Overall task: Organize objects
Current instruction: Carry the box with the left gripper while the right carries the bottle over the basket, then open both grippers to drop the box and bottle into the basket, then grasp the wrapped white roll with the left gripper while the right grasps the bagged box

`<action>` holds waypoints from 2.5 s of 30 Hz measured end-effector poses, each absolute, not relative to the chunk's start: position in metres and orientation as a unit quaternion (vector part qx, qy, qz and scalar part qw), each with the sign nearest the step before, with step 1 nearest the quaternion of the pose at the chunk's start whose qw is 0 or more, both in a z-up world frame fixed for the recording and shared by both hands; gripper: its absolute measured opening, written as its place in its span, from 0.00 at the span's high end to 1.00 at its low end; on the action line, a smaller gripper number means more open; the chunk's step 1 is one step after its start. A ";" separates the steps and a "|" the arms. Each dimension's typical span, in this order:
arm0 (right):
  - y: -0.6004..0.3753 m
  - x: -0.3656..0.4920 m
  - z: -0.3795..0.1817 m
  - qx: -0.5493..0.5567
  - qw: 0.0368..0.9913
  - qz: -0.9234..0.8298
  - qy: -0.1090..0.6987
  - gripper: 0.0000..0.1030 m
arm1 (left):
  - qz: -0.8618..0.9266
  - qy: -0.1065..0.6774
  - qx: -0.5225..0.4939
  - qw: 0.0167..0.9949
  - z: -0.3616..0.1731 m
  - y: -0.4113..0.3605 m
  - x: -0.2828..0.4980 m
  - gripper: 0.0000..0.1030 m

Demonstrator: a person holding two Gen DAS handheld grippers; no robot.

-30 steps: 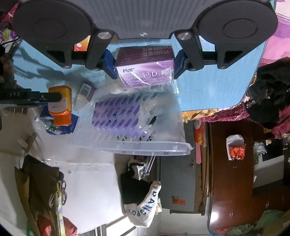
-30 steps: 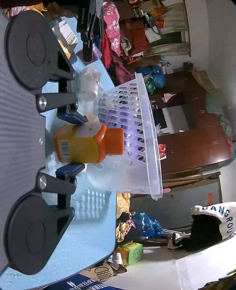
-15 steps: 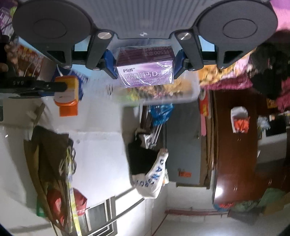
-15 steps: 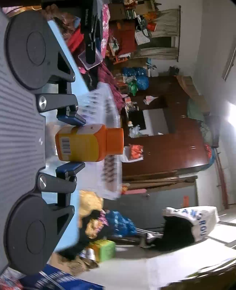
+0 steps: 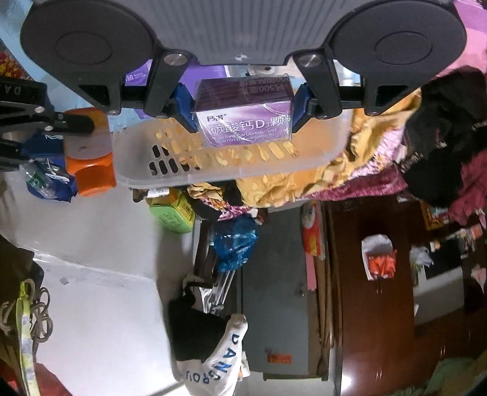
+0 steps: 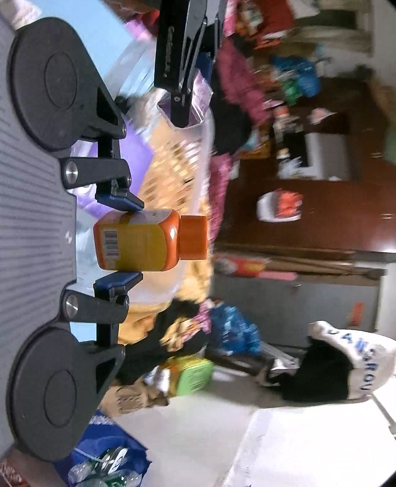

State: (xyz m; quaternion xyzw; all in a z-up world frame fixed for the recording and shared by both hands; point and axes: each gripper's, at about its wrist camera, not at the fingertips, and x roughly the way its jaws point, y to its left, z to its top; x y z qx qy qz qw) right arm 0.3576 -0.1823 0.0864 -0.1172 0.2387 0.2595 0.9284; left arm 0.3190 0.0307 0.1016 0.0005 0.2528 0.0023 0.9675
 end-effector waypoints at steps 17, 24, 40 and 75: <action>-0.219 0.324 0.100 -0.054 0.932 0.305 0.189 0.05 | -0.010 0.173 0.026 0.985 0.094 0.024 0.245 0.05; -0.268 0.267 0.071 -0.025 0.921 0.360 0.146 0.00 | -0.023 0.187 -0.016 0.982 0.058 0.042 0.177 0.00; -0.224 0.284 -0.005 -0.069 0.898 0.359 0.246 0.00 | -0.020 0.314 0.028 0.949 0.010 0.021 0.208 0.00; -0.261 0.245 0.019 -0.027 0.915 0.374 0.148 0.28 | -0.045 0.188 -0.022 0.981 0.050 0.036 0.161 0.24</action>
